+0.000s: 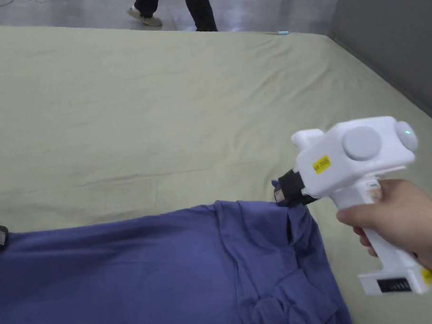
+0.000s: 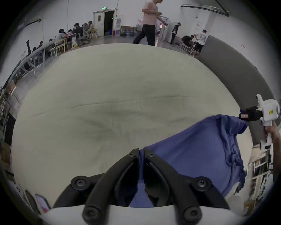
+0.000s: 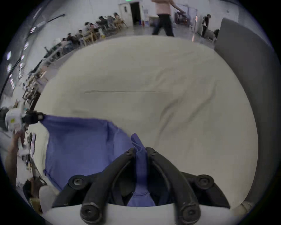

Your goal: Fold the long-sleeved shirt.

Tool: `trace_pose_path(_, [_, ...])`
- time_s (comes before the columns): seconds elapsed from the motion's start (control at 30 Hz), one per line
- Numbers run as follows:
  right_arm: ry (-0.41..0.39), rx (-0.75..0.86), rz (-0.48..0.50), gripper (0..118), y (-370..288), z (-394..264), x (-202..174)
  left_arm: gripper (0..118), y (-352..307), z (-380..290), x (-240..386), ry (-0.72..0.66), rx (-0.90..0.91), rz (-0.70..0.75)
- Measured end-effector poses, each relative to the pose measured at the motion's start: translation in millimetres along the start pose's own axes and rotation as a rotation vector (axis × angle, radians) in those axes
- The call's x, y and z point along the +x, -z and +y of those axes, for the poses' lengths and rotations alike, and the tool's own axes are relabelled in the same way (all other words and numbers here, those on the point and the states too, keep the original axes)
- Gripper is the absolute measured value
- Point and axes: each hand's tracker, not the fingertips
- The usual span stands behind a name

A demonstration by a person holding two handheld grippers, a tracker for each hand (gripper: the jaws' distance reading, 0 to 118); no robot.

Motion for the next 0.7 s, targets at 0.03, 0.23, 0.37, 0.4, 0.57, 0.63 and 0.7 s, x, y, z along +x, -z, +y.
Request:
trace_pose_path(0.03, [-0.018, 0.013, -0.002, 7, -16, -20, -8, 0, -12, -7, 1, 0.005, 0.001, -0.009])
trace_pose_path(0.23, [-0.056, 0.084, -0.012, 7, -77, -129, -33, 0, -69, -58, 5, 0.015, -0.013, -0.040])
trace_pose_path(0.37, [0.000, 0.069, -0.032, 7, -92, -193, -38, 0, -95, -105, 5, 0.027, -0.057, -0.035])
trace_pose_path(0.4, [-0.001, 0.060, -0.036, 7, -94, -206, -39, 0, -99, -117, 4, 0.030, -0.067, -0.034])
trace_pose_path(0.57, [0.014, -0.020, -0.093, 7, -85, -257, -36, 0, -106, -179, 3, 0.061, -0.164, 0.001])
trace_pose_path(0.63, [0.046, -0.067, -0.072, 7, -73, -266, -30, 0, -103, -198, 6, 0.085, -0.195, 0.017])
trace_pose_path(0.7, [0.113, -0.105, -0.046, 7, -63, -272, -23, 0, -97, -212, 0, 0.042, -0.222, -0.014])
